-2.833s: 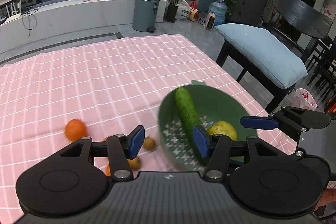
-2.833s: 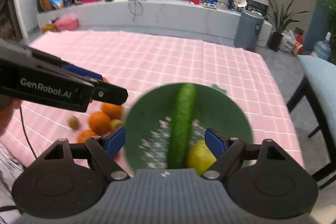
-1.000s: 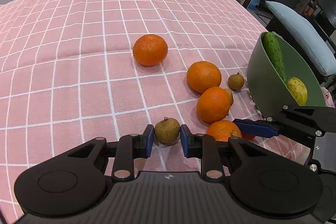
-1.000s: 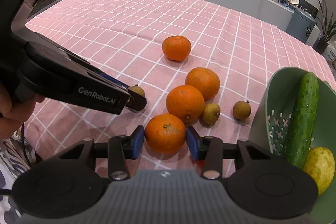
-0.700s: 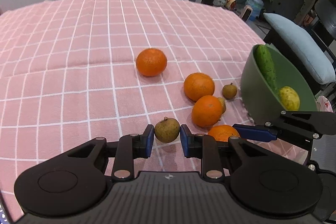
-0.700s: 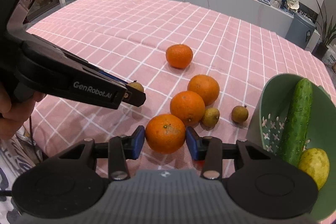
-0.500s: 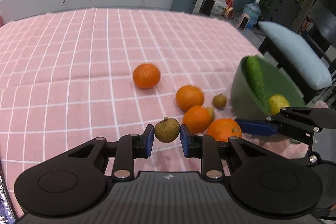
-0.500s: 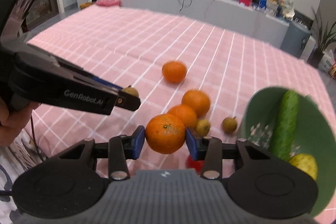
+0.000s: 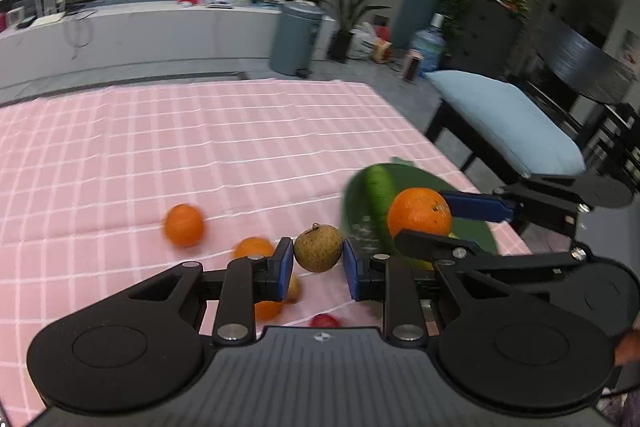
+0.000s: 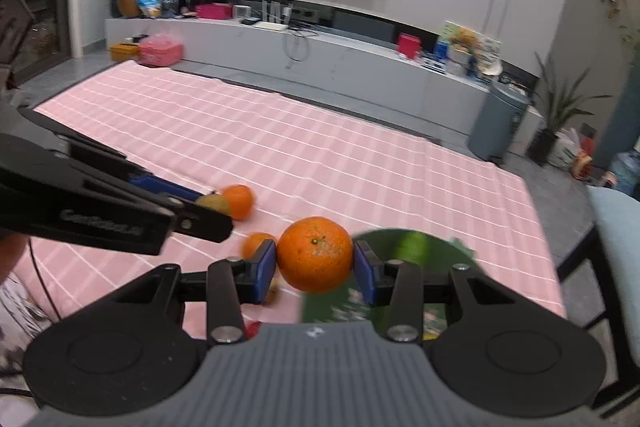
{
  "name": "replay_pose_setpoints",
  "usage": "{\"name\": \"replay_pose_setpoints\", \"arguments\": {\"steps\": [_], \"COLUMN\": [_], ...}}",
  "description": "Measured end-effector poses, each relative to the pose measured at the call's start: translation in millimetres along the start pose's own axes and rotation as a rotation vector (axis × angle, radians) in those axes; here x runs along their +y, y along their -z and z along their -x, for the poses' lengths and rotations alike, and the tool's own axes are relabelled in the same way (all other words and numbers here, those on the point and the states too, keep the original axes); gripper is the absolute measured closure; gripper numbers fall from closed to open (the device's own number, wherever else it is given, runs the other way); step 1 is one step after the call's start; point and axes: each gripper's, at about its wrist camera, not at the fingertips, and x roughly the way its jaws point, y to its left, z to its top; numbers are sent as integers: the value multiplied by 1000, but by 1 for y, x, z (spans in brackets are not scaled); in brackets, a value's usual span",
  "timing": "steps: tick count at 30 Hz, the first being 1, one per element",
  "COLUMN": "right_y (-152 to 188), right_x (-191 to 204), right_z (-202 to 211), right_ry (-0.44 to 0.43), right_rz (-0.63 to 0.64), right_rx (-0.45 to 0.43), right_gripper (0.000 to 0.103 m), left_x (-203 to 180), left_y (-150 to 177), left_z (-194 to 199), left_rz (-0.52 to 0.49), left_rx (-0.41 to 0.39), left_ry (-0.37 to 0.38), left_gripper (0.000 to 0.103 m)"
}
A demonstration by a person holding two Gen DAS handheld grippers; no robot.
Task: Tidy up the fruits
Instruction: 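Carry both fruits into the green colander and open both tools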
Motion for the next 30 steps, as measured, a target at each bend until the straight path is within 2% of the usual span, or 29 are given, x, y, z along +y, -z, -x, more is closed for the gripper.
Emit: {"name": "replay_pose_setpoints", "arguments": {"steps": [9, 15, 23, 30], "right_y": [20, 37, 50, 57], "right_x": [-52, -69, -79, -82], "right_z": [8, -4, -27, -35], "right_ry": [85, 84, 39, 19], "right_rz": [-4, -3, -25, -36], "right_rx": [98, 198, 297, 330], "right_gripper": [64, 64, 64, 63], "left_x": [-46, -68, -77, -85], "left_y": [-7, 4, 11, 16], "left_z": [-45, -75, -96, -111], "left_rz": [-119, -208, -283, -347], "left_rx": [84, 179, 273, 319], "left_ry": [95, 132, 114, 62], "left_gripper": [73, 73, 73, 73]}}
